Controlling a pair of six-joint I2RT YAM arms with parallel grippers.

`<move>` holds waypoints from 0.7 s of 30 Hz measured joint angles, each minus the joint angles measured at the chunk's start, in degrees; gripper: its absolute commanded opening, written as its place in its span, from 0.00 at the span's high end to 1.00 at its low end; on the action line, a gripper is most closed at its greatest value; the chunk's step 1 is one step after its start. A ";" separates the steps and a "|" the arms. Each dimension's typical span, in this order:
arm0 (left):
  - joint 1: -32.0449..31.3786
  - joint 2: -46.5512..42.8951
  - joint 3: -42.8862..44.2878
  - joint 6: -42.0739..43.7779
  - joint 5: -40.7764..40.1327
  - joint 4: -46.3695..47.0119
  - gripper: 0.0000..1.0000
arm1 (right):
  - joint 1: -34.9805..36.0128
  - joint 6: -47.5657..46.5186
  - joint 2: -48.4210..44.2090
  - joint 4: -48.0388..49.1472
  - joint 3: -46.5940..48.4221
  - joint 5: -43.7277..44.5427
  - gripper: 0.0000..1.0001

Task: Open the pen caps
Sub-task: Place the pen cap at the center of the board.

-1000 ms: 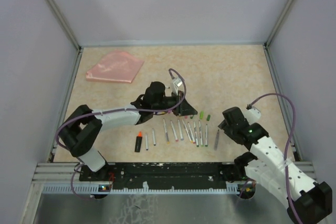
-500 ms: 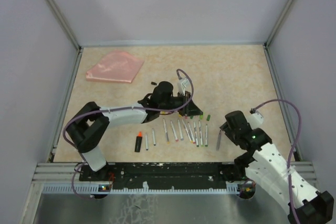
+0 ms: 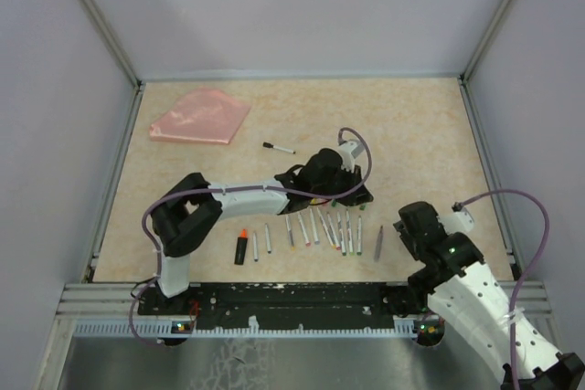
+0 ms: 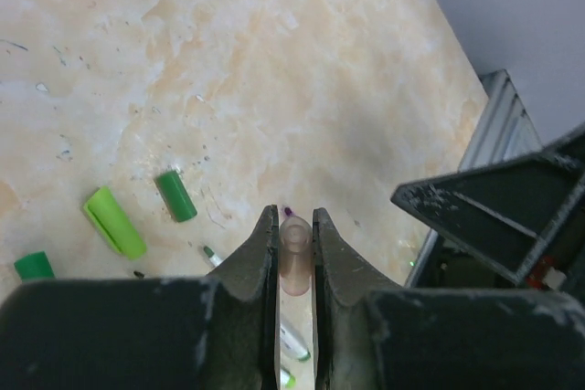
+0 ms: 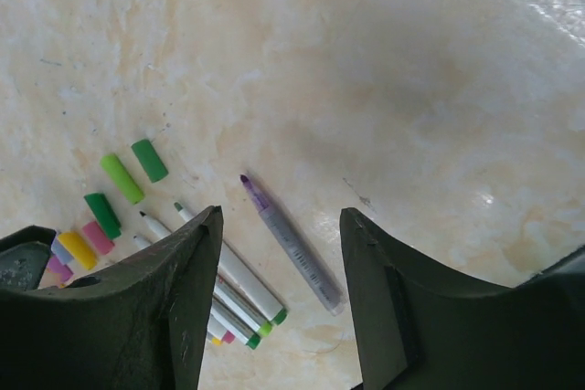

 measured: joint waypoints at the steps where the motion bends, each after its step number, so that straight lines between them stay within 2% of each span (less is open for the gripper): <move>1: -0.55 0.92 1.40 0.15 -1.31 -1.22 1.00 | 0.00 0.63 0.13 -0.72 0.04 0.26 0.46; 11: -4.15 11.98 16.55 1.03 -12.26 -14.32 1.00 | 0.00 4.15 -1.57 -4.74 1.44 1.95 0.47; 21: -5.46 20.06 27.15 1.11 -16.52 -23.82 0.87 | -0.02 4.31 -2.73 -5.46 1.44 2.67 0.47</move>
